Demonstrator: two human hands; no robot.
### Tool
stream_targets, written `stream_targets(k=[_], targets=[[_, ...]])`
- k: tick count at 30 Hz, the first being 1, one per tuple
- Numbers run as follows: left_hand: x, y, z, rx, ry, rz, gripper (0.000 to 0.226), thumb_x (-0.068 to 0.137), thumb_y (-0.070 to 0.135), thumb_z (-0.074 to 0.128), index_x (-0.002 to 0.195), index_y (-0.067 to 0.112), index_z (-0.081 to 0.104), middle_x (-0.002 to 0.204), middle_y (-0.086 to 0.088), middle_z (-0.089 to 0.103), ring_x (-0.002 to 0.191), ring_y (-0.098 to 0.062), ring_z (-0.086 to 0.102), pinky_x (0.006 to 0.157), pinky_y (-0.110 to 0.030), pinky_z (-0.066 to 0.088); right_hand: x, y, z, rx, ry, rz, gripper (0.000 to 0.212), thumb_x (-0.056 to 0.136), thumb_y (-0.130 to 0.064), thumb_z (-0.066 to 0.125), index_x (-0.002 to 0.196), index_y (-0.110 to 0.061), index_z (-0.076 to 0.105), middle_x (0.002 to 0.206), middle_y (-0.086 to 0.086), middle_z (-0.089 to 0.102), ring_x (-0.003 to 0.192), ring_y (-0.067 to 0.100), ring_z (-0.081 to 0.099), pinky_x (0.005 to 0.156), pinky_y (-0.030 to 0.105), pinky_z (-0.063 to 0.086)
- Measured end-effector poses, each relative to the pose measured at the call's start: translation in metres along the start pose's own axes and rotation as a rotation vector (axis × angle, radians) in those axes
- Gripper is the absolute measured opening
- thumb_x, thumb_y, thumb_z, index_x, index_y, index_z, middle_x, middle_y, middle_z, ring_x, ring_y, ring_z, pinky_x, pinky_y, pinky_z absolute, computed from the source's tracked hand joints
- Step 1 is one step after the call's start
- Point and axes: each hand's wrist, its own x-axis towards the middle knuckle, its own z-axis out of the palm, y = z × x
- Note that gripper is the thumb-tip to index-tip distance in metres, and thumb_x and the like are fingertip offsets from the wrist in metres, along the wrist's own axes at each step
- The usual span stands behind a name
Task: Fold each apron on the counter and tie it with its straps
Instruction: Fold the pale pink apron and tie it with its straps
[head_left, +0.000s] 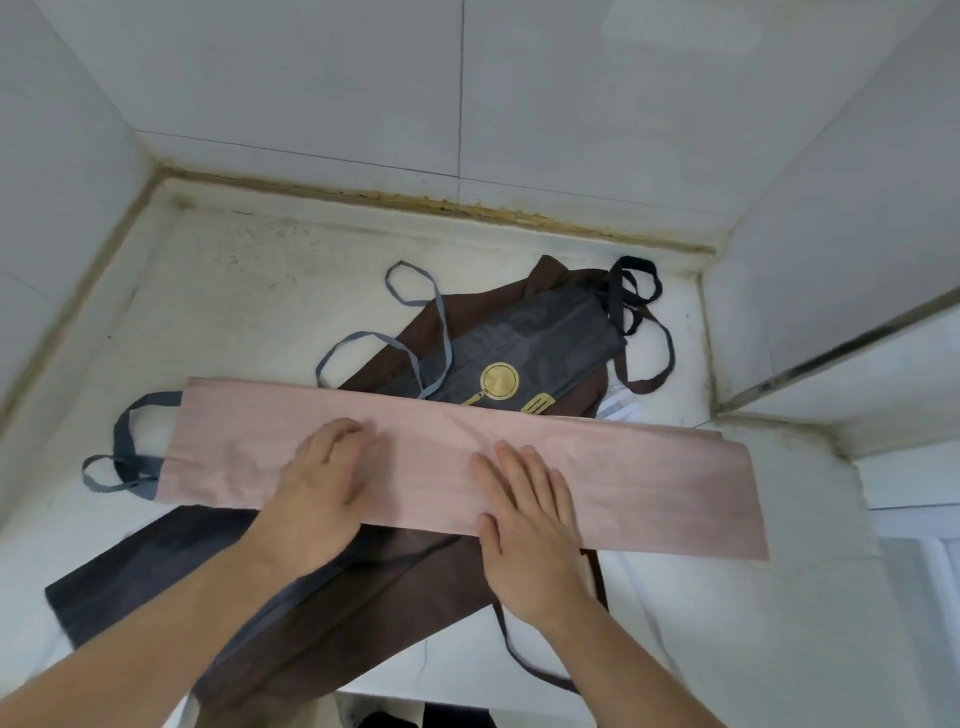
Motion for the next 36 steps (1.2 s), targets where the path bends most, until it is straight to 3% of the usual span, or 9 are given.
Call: stream_targets(k=[3, 8, 11, 15, 23, 27, 30, 33, 36], targets=[[-0.003, 0.026, 0.043, 0.234, -0.128, 0.038, 0.071, 0.092, 0.072, -0.003, 0.158, 0.052, -0.021, 0.167, 0.02, -0.031, 0.157, -0.019, -0.027, 0.122, -0.063, -0.01, -0.005, 0.012, -0.002, 0.123, -0.026, -0.077, 0.064, 0.109, -0.038, 0.029, 0.165, -0.042, -0.001, 0.173, -0.018, -0.012, 0.159, 0.008, -0.014, 0.131, 0.038, -0.001], [-0.002, 0.02, 0.052, 0.397, -0.151, 0.017, 0.078, 0.083, 0.079, -0.013, 0.154, 0.051, -0.032, 0.167, 0.011, -0.036, 0.156, -0.027, -0.031, 0.118, -0.072, -0.007, -0.035, 0.099, -0.026, 0.318, 0.323, 0.501, 0.057, 0.098, -0.02, 0.062, 0.15, -0.01, 0.042, 0.153, 0.008, 0.038, 0.14, 0.027, 0.041, 0.117, 0.041, 0.041], [-0.001, 0.043, 0.045, 0.391, -0.152, -0.021, 0.085, 0.087, 0.075, 0.011, 0.164, 0.04, 0.005, 0.173, -0.004, -0.001, 0.16, -0.037, -0.001, 0.123, -0.068, 0.005, -0.058, 0.152, -0.037, 0.171, 0.303, 0.932, 0.066, 0.083, -0.031, 0.082, 0.126, 0.006, 0.048, 0.125, 0.03, 0.052, 0.112, 0.05, 0.051, 0.093, 0.056, 0.05], [0.0, 0.087, 0.062, 0.315, 0.056, 0.278, 0.062, 0.089, 0.039, 0.071, 0.144, 0.025, 0.045, 0.143, -0.006, 0.043, 0.123, -0.034, 0.054, 0.1, -0.052, 0.05, -0.056, 0.167, -0.055, 0.349, 0.126, 1.099, 0.066, 0.083, -0.038, 0.08, 0.119, -0.001, 0.041, 0.118, 0.023, 0.05, 0.107, 0.048, 0.057, 0.078, 0.047, 0.047], [0.028, 0.166, 0.107, 0.29, -0.068, 0.32, 0.068, 0.103, 0.058, 0.043, 0.161, 0.04, 0.015, 0.146, 0.001, 0.037, 0.125, -0.027, 0.045, 0.101, -0.042, 0.045, -0.058, 0.184, -0.071, 0.807, 0.259, 1.086, 0.014, 0.08, -0.013, 0.081, 0.078, -0.005, 0.07, 0.071, 0.015, 0.071, 0.06, 0.027, 0.063, 0.056, 0.03, 0.046], [0.052, 0.188, 0.094, 0.378, -0.212, 0.173, 0.097, 0.093, 0.067, 0.059, 0.16, 0.043, -0.008, 0.148, 0.0, 0.03, 0.127, -0.031, 0.045, 0.102, -0.045, 0.048, -0.077, 0.189, -0.066, 1.269, 0.572, 1.098, 0.029, 0.095, -0.017, 0.075, 0.087, 0.009, 0.065, 0.082, 0.016, 0.071, 0.073, 0.029, 0.068, 0.073, 0.043, 0.063], [0.065, 0.2, 0.086, 0.39, -0.305, 0.113, 0.12, 0.079, 0.072, 0.071, 0.156, 0.047, -0.018, 0.144, -0.001, 0.03, 0.118, -0.029, 0.051, 0.091, -0.043, 0.052, -0.08, 0.176, -0.066, 1.705, 0.529, 1.105, 0.027, 0.098, -0.022, 0.072, 0.111, 0.001, 0.069, 0.105, 0.012, 0.079, 0.096, 0.031, 0.077, 0.088, 0.047, 0.06], [0.073, 0.205, 0.083, 0.407, -0.357, 0.108, 0.135, 0.07, 0.076, 0.075, 0.154, 0.046, -0.026, 0.142, -0.004, 0.033, 0.114, -0.028, 0.055, 0.089, -0.042, 0.054, -0.074, 0.16, -0.066, 1.726, 0.296, 1.019, 0.027, 0.096, -0.016, 0.073, 0.121, -0.008, 0.069, 0.112, 0.014, 0.079, 0.1, 0.035, 0.077, 0.085, 0.045, 0.06], [0.078, 0.207, 0.08, 0.394, -0.366, 0.103, 0.144, 0.064, 0.079, 0.077, 0.153, 0.046, -0.03, 0.139, -0.004, 0.037, 0.111, -0.028, 0.058, 0.089, -0.042, 0.054, -0.067, 0.154, -0.06, 1.598, 0.392, 1.065, 0.024, 0.097, -0.006, 0.07, 0.121, -0.003, 0.068, 0.106, 0.018, 0.078, 0.088, 0.039, 0.078, 0.072, 0.044, 0.062]])
